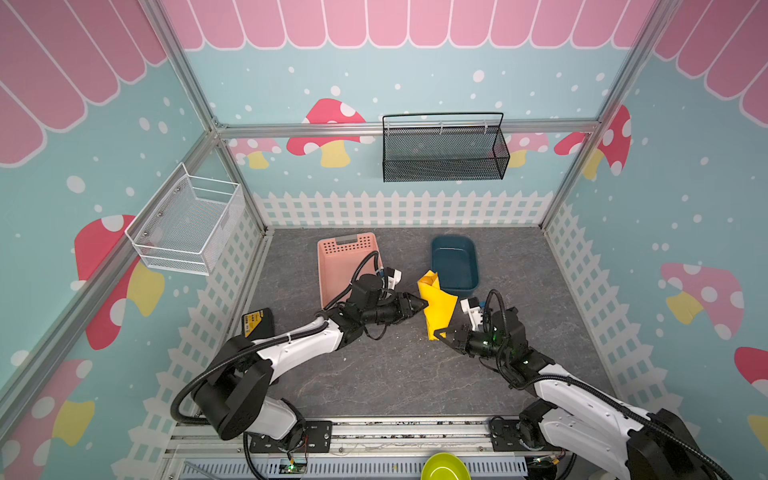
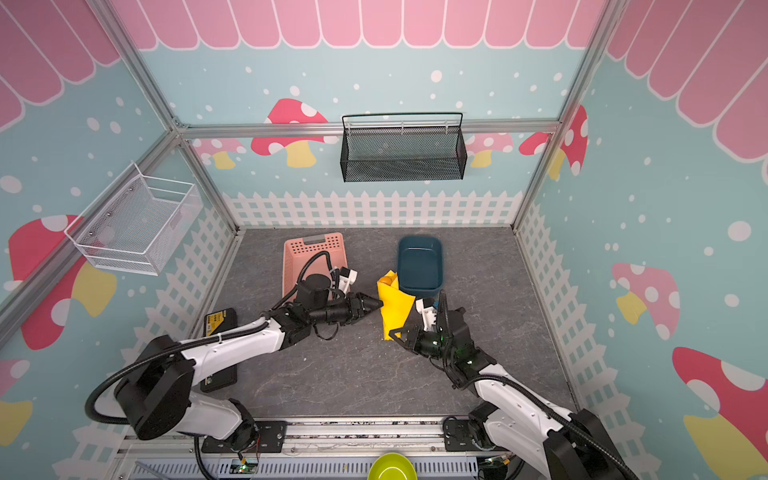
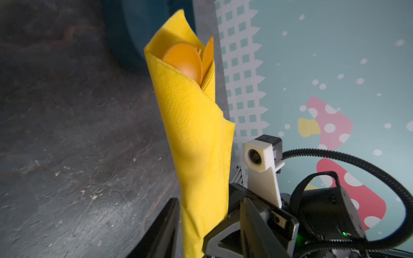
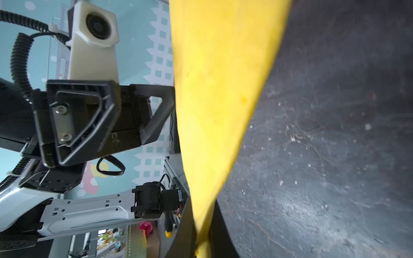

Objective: Place the utensils on the paper napkin and roll it up
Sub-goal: 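Lift the napkin cone upright with the left gripper while the right gripper holds its flap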

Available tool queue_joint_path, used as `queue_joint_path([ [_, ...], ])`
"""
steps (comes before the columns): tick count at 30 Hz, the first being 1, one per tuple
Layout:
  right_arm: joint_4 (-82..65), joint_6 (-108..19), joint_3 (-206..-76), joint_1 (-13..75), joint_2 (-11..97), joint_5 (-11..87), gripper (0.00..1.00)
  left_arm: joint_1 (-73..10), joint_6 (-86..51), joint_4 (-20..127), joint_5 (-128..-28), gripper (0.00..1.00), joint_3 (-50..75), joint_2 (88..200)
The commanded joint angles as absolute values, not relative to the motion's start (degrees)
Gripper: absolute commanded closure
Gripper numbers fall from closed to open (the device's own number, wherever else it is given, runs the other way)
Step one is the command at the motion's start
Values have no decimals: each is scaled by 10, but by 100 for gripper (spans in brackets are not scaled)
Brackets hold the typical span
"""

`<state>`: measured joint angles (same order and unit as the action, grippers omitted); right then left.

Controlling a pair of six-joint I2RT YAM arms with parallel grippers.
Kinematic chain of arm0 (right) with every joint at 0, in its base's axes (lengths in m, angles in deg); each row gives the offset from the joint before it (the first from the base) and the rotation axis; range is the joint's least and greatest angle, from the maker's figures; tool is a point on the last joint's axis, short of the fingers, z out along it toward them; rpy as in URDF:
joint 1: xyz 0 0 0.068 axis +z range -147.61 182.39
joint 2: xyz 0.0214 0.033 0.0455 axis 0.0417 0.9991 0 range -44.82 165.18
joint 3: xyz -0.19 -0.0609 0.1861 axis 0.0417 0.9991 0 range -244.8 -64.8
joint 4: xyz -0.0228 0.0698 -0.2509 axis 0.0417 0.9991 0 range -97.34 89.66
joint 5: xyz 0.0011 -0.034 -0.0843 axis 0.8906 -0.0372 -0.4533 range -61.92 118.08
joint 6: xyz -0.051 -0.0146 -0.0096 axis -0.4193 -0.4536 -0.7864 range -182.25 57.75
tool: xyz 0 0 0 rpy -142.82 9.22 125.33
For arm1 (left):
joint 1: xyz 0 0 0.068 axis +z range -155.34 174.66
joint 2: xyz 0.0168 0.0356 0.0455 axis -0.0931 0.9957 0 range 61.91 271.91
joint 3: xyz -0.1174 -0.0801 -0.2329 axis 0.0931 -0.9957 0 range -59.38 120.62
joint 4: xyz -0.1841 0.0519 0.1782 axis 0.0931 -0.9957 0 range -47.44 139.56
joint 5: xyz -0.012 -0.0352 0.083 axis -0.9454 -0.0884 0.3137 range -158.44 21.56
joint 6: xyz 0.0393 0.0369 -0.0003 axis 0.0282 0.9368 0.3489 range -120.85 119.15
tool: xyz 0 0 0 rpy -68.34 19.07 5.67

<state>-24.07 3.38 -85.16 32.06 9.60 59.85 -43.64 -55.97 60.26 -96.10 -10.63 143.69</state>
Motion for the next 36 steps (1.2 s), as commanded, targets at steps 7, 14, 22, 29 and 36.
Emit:
queue_joint_path([
  [7, -194, -173, -967, 321, 42, 524, 100, -426, -366, 523, -895, 50, -54, 1307],
  [14, -275, -258, -1002, 322, 6, 562, 100, -426, -285, 607, -973, 43, -54, 1251],
  [22, -458, -245, -976, 322, -14, 663, 100, -432, -258, 683, -1037, 39, -48, 1226],
  [29, -525, -218, -974, 322, 2, 724, 100, -463, -202, 617, -1049, 36, 29, 1252],
  [36, -531, -211, -972, 323, 1, 735, 100, -483, -192, 622, -1086, 35, 53, 1273],
])
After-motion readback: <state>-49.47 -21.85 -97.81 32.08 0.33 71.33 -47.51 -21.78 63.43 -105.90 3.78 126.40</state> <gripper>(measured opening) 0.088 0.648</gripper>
